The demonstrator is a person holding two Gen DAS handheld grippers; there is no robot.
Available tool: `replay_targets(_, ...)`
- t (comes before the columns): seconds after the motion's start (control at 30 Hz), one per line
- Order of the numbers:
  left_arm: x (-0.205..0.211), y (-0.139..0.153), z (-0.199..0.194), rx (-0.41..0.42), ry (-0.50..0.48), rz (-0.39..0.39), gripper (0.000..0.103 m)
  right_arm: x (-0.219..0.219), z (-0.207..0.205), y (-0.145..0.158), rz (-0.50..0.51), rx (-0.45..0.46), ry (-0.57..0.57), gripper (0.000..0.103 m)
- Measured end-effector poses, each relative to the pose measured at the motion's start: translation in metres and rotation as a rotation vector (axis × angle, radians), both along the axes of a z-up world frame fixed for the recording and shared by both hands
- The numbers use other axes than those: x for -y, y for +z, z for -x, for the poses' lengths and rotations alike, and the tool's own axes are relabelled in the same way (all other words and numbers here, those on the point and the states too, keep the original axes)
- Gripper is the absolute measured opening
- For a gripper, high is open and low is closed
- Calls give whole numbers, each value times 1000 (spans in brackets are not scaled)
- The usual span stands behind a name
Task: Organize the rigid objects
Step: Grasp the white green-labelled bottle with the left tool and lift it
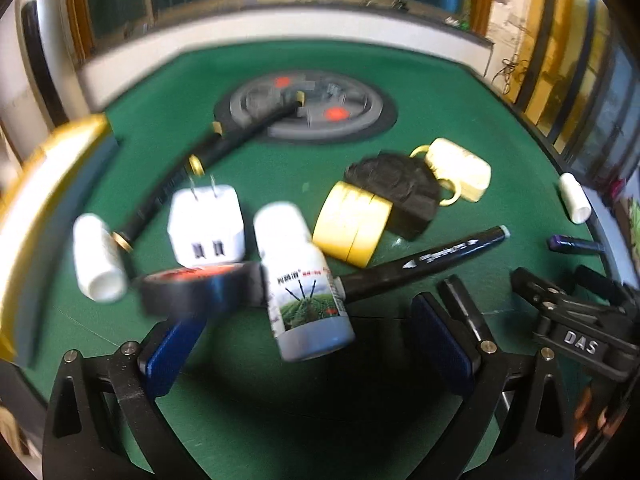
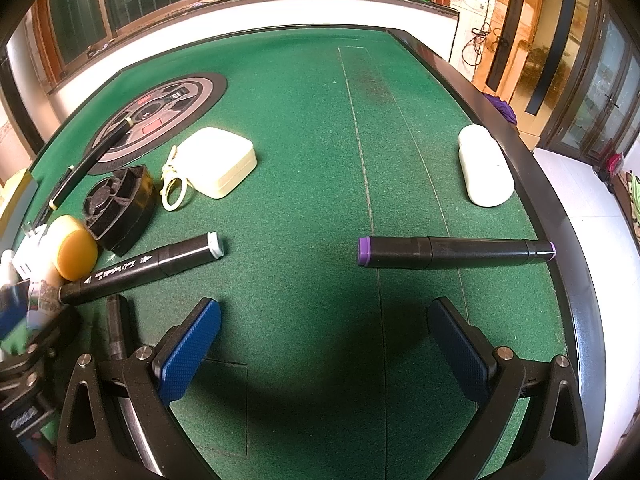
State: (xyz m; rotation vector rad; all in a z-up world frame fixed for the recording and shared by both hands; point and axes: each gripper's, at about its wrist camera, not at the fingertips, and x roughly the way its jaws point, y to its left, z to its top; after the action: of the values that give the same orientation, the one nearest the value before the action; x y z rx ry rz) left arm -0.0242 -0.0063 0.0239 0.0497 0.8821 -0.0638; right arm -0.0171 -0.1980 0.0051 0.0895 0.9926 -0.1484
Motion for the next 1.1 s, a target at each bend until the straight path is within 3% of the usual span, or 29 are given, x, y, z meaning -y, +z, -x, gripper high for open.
replay_targets(0.1, 1, 17, 15, 80, -20, -79, 103, 1, 10, 5, -52, 14, -6, 102)
replay_targets(0.17, -4, 27, 20, 103, -29, -80, 103, 1, 18, 12, -84, 40, -3, 102)
replay_targets(0.43, -35, 38, 33, 102, 40, -47, 103, -31, 49, 53, -47, 200, 76, 102)
replay_targets(0.73, -81, 44, 48, 103, 90, -101, 103, -71, 55, 58, -44, 236, 209, 102)
replay_targets(0.97, -152, 37, 74, 62, 221, -54, 103, -85, 62, 57, -37, 244, 240, 102)
replay_targets(1.1, -169, 33, 86, 27, 231, -4, 103, -93, 60, 54, -36, 237, 259, 102)
